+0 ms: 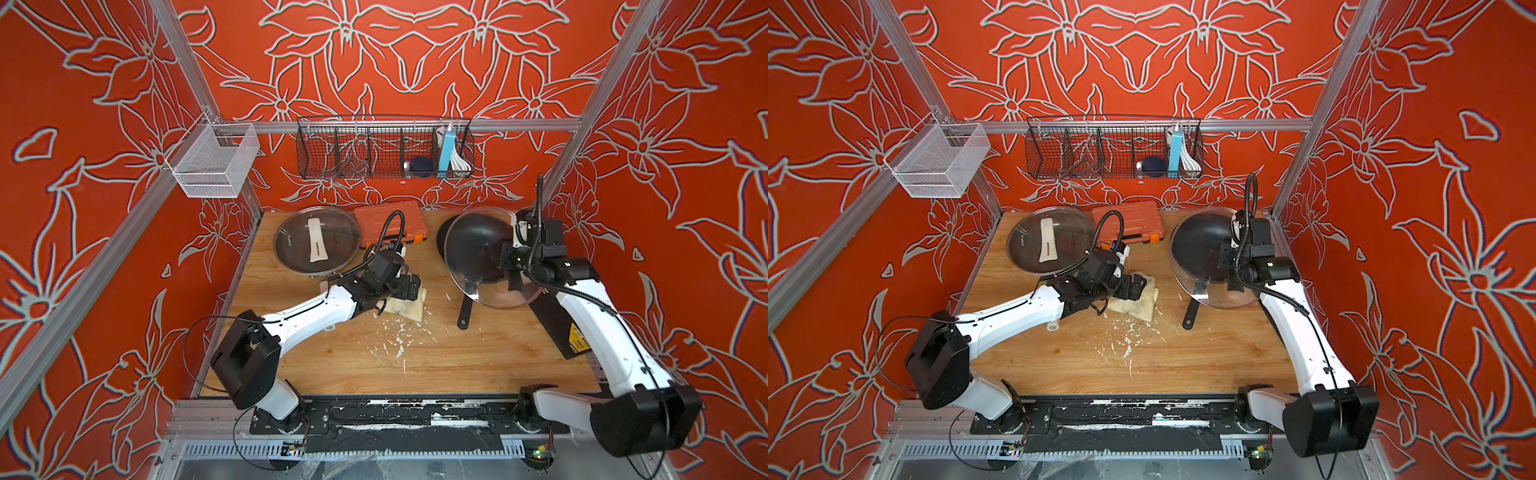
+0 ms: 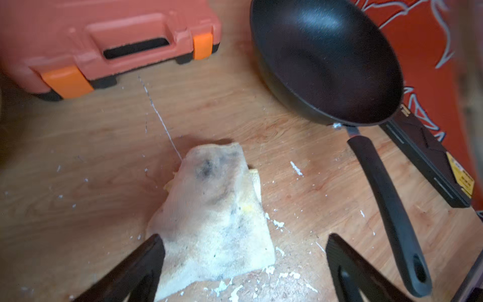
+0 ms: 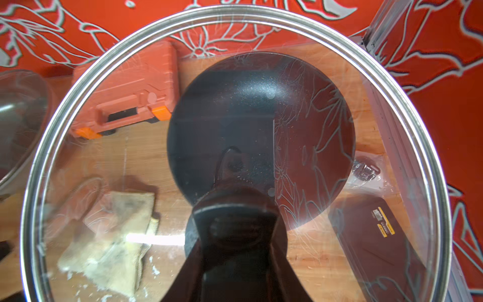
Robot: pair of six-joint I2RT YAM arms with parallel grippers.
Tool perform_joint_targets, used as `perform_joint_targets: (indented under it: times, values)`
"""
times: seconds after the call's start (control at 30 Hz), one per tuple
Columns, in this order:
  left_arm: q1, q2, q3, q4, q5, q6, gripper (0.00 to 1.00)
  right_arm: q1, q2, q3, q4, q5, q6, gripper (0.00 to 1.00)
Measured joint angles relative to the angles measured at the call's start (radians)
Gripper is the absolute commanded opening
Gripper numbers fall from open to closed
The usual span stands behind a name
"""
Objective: Wipe the pot lid with a cloth
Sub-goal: Pick up the pot lid from the cooking pot, then pick up the cleaning item at the center of the board.
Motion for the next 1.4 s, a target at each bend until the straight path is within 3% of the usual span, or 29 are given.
perform_joint_targets:
  times: [0.13, 0.4, 0.63, 0.9, 1.03, 1.23, 1.4]
  values:
    - [0.0, 0.087, 0.063, -0.082, 0.001, -0.034, 0.78, 0.012, -0.053, -0.011, -0.005, -0.025, 0.008, 0.0]
    - [0.0, 0.301, 0.212, -0.206, 0.038, -0.09, 0.78, 0.014, -0.107, -0.017, -0.011, -0.032, 0.007, 0.0]
    - [0.0, 0.389, 0.244, -0.267, -0.001, -0.096, 0.82, 0.014, -0.107, -0.029, -0.029, -0.033, 0.002, 0.0]
    - [0.0, 0.458, 0.289, -0.296, -0.051, -0.073, 0.73, 0.014, -0.107, -0.043, -0.031, -0.033, -0.003, 0.0]
    - [0.0, 0.478, 0.313, -0.31, -0.064, -0.064, 0.5, 0.014, -0.107, -0.043, -0.03, -0.032, -0.003, 0.0]
    - [0.001, 0.484, 0.318, -0.308, -0.082, -0.047, 0.0, 0.014, -0.11, -0.05, -0.026, -0.033, -0.001, 0.0]
    - [0.002, 0.465, 0.282, -0.263, -0.079, -0.053, 0.0, 0.013, -0.115, -0.084, -0.013, -0.053, 0.036, 0.0]
